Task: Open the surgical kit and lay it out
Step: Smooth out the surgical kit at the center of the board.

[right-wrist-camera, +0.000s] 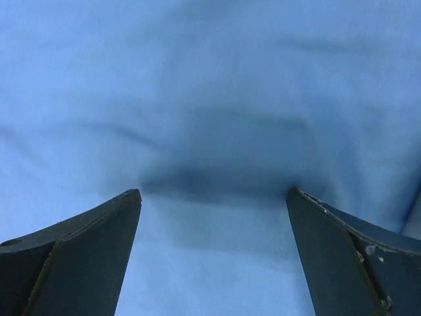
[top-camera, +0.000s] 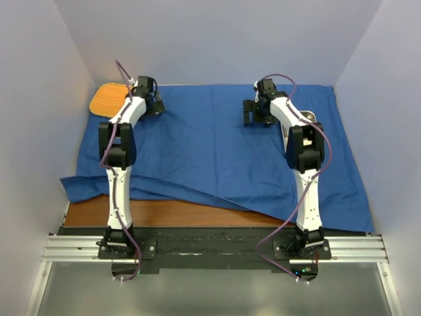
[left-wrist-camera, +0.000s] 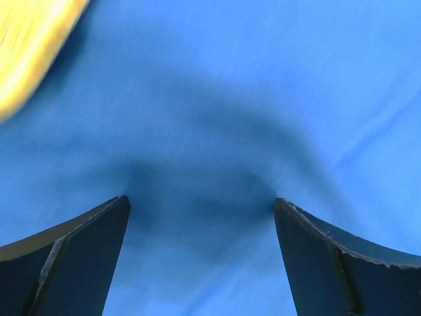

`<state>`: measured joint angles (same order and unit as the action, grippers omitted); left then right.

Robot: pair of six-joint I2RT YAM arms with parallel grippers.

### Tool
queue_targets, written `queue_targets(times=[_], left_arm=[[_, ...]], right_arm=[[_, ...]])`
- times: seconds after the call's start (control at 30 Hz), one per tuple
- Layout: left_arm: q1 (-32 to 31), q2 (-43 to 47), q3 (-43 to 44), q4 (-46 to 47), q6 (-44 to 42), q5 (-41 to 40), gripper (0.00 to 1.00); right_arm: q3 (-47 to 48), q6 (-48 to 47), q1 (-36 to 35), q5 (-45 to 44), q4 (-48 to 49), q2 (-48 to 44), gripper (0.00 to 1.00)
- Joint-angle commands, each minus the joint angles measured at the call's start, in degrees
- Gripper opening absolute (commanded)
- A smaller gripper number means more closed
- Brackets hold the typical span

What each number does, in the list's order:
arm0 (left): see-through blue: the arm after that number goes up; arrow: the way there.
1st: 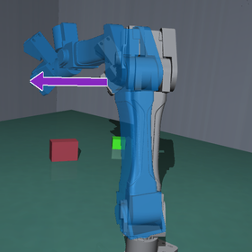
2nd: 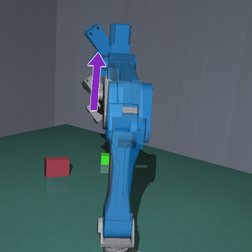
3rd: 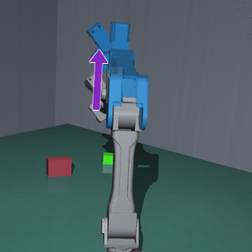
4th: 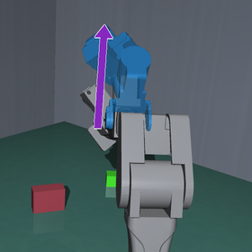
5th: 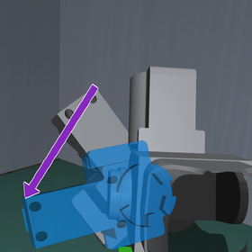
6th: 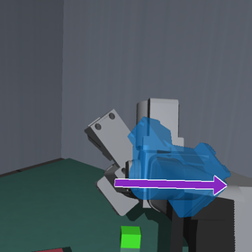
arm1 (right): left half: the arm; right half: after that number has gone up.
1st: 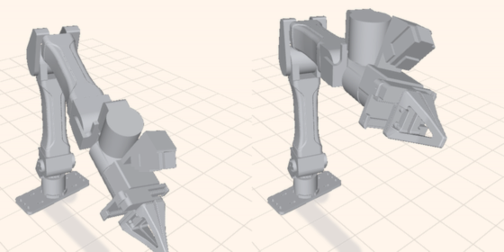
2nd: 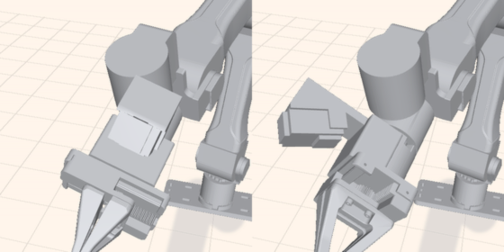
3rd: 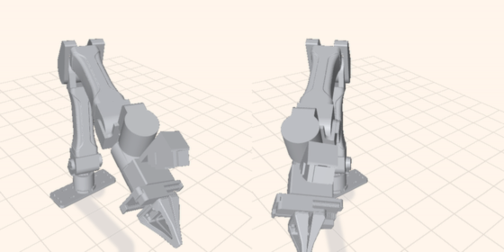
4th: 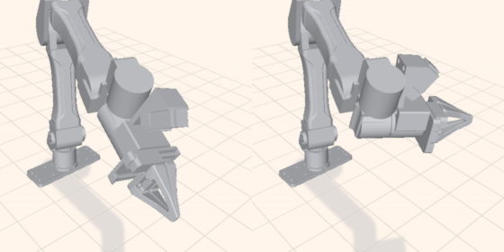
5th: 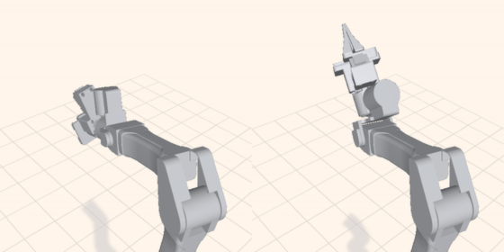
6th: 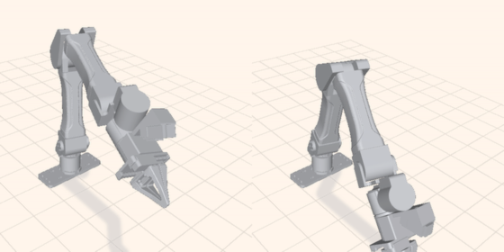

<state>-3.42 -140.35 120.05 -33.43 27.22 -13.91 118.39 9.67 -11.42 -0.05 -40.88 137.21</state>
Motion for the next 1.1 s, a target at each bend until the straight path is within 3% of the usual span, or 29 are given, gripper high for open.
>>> queue_targets(times=[0.0,0.27,0.43,0.53,0.87,1.07], left_arm=[[0.9,15.4,-9.9,0.2,-1.0,-0.1,0.98],[1.2,36.3,-36.0,-1.1,1.7,-7.4,0.96],[4.7,44.0,-54.0,0.8,6.6,-8.2,0.92],[6.1,47.4,-60.5,1.7,8.6,-9.5,0.89],[13.3,50.8,-72.8,1.4,13.4,-13.3,0.84],[17.8,53.9,-76.9,-1.4,15.1,-17.4,0.84]], right_arm=[[-9.3,-0.4,-0.2,5.0,5.8,-13.9,0.98],[-33.8,0.5,-6.4,5.5,6.5,-31.3,0.98],[-46.8,2.4,-10.0,6.0,6.2,-39.9,0.98],[-53.1,3.7,-11.2,6.0,5.2,-43.3,0.98],[-67.5,7.4,-11.9,8.1,-1.3,-53.7,0.98],[-73.3,7.3,-11.9,9.4,-3.1,-54.9,0.99]])
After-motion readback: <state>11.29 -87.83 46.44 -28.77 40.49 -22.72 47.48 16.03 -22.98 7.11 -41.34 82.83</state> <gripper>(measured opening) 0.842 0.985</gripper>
